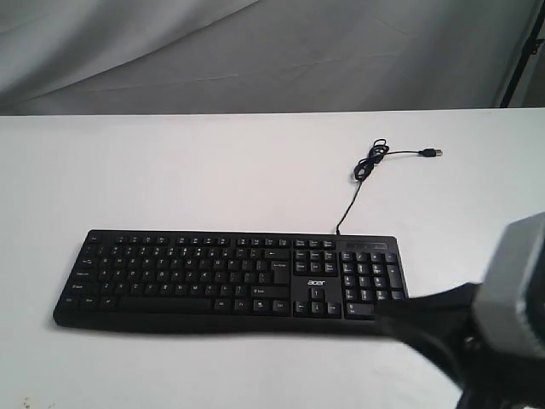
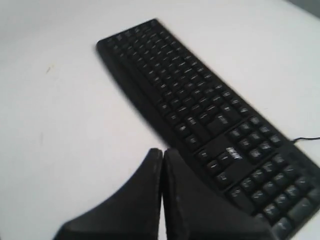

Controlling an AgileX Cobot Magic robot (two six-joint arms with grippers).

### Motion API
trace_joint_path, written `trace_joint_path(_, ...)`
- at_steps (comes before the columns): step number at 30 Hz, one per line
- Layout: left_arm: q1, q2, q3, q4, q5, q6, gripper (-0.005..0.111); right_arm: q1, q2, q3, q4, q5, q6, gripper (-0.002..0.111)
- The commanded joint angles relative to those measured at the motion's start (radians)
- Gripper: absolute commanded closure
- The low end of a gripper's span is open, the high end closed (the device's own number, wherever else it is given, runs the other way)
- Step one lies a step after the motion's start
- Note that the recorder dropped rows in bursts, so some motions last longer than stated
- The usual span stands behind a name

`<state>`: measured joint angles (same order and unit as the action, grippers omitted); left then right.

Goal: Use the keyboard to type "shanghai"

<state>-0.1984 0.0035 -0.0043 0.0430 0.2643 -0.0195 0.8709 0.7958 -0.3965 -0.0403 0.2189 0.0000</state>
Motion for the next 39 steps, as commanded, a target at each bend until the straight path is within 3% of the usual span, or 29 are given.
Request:
trace_joint_path(1, -0.004, -0.003, 0.004, 0.001, -0.005, -0.003, 0.107, -0.254, -0.194, 0.096, -0.001, -0.135, 0.008, 0.108)
trace_joint_path(6, -0.004, -0.003, 0.004, 0.001, -0.005, -0.003, 0.107, -0.499, -0.436, 0.203, -0.001, -0.185, 0.005, 0.108)
trace_joint_path(10, -0.004, -0.003, 0.004, 0.001, -0.005, -0.003, 0.107, -0.612, -0.597, 0.284, -0.001, -0.185, 0.000, 0.108)
trace_joint_path(24, -0.004, -0.003, 0.004, 0.001, -0.005, -0.003, 0.107, -0.622, -0.686, 0.397, -0.008, -0.185, 0.000, 0.108)
trace_joint_path(31, -0.004, -0.003, 0.004, 0.001, -0.005, -0.003, 0.107, -0.622, -0.796, 0.397, -0.114, -0.115, 0.000, 0.108)
trace_joint_path(39, -0.004, -0.003, 0.004, 0.001, -0.005, -0.003, 0.107, -0.622, -0.796, 0.397, -0.089, 0.116, 0.005, 0.108)
